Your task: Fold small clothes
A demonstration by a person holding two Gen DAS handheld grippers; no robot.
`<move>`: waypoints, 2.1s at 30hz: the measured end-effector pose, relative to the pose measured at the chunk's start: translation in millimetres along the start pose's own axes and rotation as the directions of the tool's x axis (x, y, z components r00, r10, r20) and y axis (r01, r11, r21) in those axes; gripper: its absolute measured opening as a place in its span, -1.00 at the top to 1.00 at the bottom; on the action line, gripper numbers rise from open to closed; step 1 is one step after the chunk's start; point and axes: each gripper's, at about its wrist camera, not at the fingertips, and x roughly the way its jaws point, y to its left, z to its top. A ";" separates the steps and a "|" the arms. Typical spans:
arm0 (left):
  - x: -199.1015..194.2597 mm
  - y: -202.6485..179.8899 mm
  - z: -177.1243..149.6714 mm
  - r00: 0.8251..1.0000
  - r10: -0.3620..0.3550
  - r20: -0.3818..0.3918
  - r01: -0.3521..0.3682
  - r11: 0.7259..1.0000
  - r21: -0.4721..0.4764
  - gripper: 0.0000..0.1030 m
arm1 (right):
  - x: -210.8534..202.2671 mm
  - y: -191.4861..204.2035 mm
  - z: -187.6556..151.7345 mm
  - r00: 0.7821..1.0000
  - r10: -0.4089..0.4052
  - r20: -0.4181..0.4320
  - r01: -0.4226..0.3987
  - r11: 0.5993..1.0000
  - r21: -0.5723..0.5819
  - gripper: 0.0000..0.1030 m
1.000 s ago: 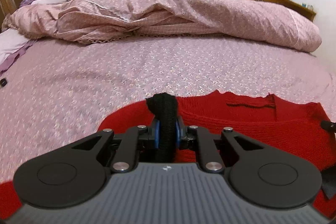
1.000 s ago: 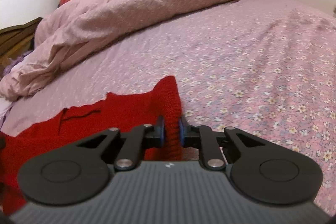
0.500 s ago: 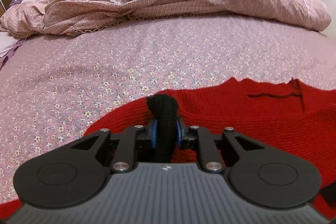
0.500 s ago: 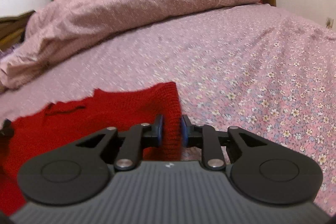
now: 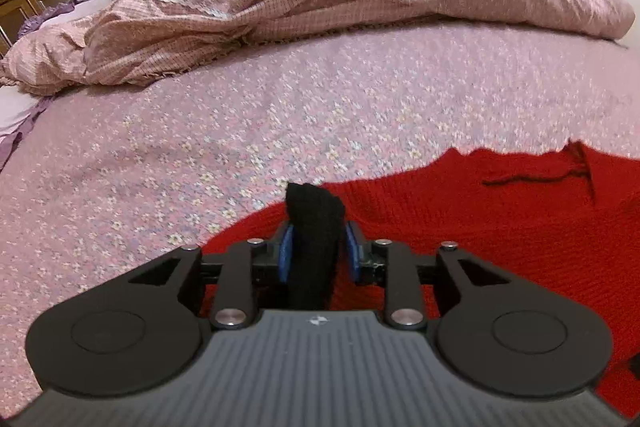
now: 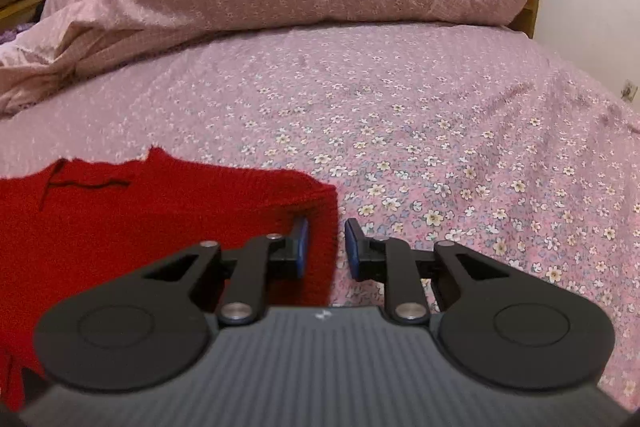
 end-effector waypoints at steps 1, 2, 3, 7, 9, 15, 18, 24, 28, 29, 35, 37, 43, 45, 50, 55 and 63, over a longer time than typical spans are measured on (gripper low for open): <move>-3.8 1.8 1.2 1.000 0.003 0.003 -0.003 1.000 -0.005 0.20 | -2.7 -0.4 0.7 1.000 0.000 0.002 0.000 1.000 0.005 0.55; -9.0 3.6 2.3 1.000 0.012 0.006 -0.012 1.000 -0.008 0.15 | -5.8 -0.5 1.9 1.000 0.001 0.005 -0.001 1.000 0.012 0.55; -14.7 5.2 3.2 1.000 0.022 0.013 -0.022 1.000 -0.009 0.08 | -9.2 -1.2 3.1 1.000 0.002 0.008 -0.002 1.000 0.022 0.55; -41.9 10.6 4.1 1.000 0.006 0.025 -0.005 1.000 -0.026 -0.02 | -34.1 -2.3 3.2 0.999 0.018 0.028 -0.020 0.997 0.070 0.53; -55.9 9.0 0.3 0.999 -0.026 0.021 0.027 0.999 -0.038 -0.05 | -52.5 0.9 0.0 0.999 0.038 0.035 -0.041 0.996 0.081 0.53; -72.9 -4.6 -23.8 0.995 -0.097 -0.024 0.096 0.993 -0.066 -0.06 | -87.3 11.3 -17.8 0.992 0.126 -0.014 -0.124 0.987 0.104 0.48; -62.0 -11.1 -36.0 0.994 -0.089 -0.063 0.086 0.995 -0.057 -0.06 | -92.6 18.0 -30.7 0.988 0.148 -0.038 -0.144 0.984 0.102 0.48; -43.8 -10.5 -48.8 0.995 -0.062 -0.083 0.057 0.996 -0.062 -0.06 | -76.0 26.0 -53.4 0.988 0.136 -0.072 -0.130 0.988 0.080 0.49; -39.5 -10.3 -48.6 0.995 -0.056 -0.079 0.051 0.996 -0.069 -0.07 | -70.0 26.8 -58.1 0.989 0.140 -0.044 -0.136 0.988 0.079 0.51; -40.9 -10.3 -48.8 0.996 -0.054 -0.077 0.048 0.996 -0.076 -0.07 | -69.8 27.3 -59.0 0.990 0.138 -0.040 -0.134 0.988 0.077 0.51; -66.3 -5.6 -49.7 0.996 -0.044 -0.083 0.034 0.992 -0.125 -0.20 | -74.5 26.5 -58.5 0.990 0.139 -0.036 -0.136 0.987 0.082 0.50; -79.1 0.9 -52.5 0.995 -0.051 -0.089 0.035 0.986 -0.163 -0.29 | -78.5 26.1 -57.4 0.990 0.139 -0.038 -0.135 0.987 0.089 0.49; -121.3 16.6 -63.9 0.998 -0.002 -0.065 -0.011 0.980 -0.198 -0.48 | -101.0 31.2 -56.5 0.987 0.157 -0.026 -0.154 0.984 0.085 0.07; -132.5 24.9 -68.7 0.998 0.000 -0.065 -0.015 0.972 -0.234 -0.49 | -109.6 33.7 -56.9 0.986 0.167 -0.022 -0.165 0.983 0.082 0.01; -162.4 45.7 -85.7 0.999 -0.011 -0.045 -0.006 0.931 -0.365 -0.57 | -132.3 38.2 -59.0 0.982 0.189 -0.006 -0.188 0.980 0.067 0.00; -184.1 65.4 -106.7 1.000 -0.006 -0.028 -0.009 0.866 -0.499 -0.66 | -149.6 38.4 -63.8 0.981 0.195 -0.004 -0.195 0.979 0.062 -0.01; -204.2 104.4 -142.0 0.999 0.046 -0.012 -0.041 0.714 -0.698 -0.70 | -165.8 33.5 -76.2 0.983 0.181 -0.014 -0.179 0.982 0.066 -0.01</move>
